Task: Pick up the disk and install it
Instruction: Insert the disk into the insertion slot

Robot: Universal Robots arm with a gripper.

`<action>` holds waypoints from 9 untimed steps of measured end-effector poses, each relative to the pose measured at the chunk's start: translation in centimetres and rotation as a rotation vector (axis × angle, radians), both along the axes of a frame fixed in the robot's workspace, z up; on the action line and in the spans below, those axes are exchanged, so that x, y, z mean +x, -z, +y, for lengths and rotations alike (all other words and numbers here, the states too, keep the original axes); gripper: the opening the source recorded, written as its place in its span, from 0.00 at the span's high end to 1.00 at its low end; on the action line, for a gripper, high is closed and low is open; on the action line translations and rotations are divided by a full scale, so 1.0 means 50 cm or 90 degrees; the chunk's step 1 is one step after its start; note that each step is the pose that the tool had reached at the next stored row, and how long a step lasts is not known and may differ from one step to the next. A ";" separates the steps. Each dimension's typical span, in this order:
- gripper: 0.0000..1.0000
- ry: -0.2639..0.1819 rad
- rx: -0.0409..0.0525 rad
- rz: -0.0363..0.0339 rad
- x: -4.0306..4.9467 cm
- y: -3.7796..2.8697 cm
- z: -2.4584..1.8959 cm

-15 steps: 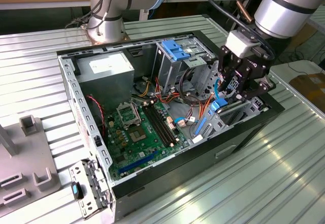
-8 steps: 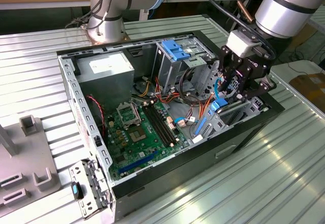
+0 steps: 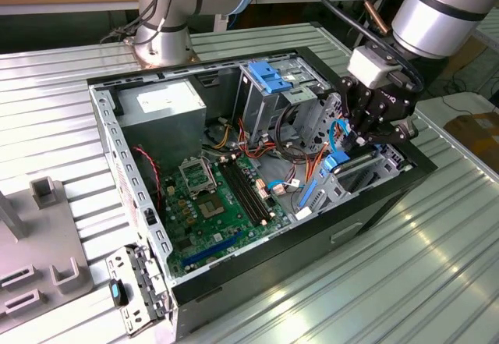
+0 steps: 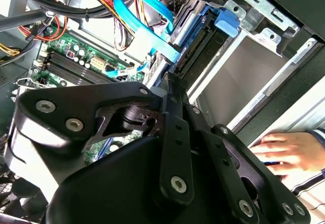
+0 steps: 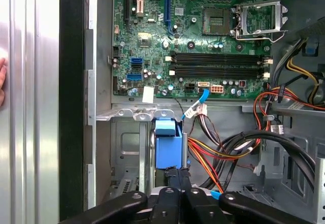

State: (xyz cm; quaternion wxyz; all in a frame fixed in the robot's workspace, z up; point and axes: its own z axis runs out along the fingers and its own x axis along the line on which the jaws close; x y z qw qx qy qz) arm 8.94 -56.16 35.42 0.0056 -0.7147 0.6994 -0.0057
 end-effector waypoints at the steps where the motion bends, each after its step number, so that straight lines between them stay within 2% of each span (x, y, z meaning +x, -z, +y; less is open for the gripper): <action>1: 0.89 0.000 -0.0001 0.0000 0.001 0.000 -0.0001; 4: 0.89 0.000 0.0000 0.0000 0.008 0.001 0.0000; 5: 0.89 0.000 -0.0001 0.0000 0.008 0.006 -0.0007; 9: 0.89 0.000 0.0000 0.0000 0.009 0.008 -0.0086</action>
